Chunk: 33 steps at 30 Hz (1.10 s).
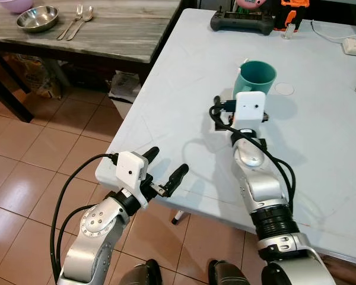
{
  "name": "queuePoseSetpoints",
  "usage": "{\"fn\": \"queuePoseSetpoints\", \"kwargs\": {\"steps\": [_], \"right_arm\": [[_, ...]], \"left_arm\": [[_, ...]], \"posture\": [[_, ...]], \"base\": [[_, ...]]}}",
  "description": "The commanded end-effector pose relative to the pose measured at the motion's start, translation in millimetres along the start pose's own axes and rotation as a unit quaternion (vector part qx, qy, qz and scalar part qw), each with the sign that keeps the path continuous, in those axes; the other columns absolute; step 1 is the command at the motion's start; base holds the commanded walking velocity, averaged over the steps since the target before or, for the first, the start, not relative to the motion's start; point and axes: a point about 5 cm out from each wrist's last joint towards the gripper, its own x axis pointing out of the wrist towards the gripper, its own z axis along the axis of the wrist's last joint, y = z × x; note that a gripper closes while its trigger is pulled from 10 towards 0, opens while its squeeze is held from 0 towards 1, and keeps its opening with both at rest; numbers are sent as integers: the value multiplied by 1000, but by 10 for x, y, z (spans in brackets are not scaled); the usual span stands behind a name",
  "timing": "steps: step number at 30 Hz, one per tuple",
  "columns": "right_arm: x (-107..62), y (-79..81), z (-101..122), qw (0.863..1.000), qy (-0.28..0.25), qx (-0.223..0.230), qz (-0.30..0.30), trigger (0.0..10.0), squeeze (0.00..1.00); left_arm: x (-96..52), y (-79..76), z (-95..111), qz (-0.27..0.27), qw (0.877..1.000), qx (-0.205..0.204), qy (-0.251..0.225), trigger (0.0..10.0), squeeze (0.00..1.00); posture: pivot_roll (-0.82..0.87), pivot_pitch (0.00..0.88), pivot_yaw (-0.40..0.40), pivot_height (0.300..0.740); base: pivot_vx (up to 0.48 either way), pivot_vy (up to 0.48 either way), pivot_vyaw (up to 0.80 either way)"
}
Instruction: Setting the table
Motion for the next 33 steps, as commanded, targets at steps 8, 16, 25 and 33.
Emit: {"fn": "queuePoseSetpoints", "kwargs": {"steps": [8,16,25,33], "right_arm": [[34,-142,51,999,-21,-18,-34,10000,0],[21,-203,27,998,-26,-26,-42,0,0],[40,-212,45,998,-33,-33,-43,0,0],[51,-225,47,998,-35,-33,-44,0,0]], "left_arm": [[-26,-13,12,-8,1000,0,4,10000,0],[-8,-2,11,-7,1000,0,4,10000,0],[-6,10,6,-2,1000,0,3,10000,0],[0,14,3,0,1000,-1,2,10000,0]], "posture": [[-181,244,60,740],[-185,240,62,740],[-183,237,60,740],[-182,234,59,740]], "base": [[0,0,0],[0,0,0],[0,0,0],[0,0,0]]}}
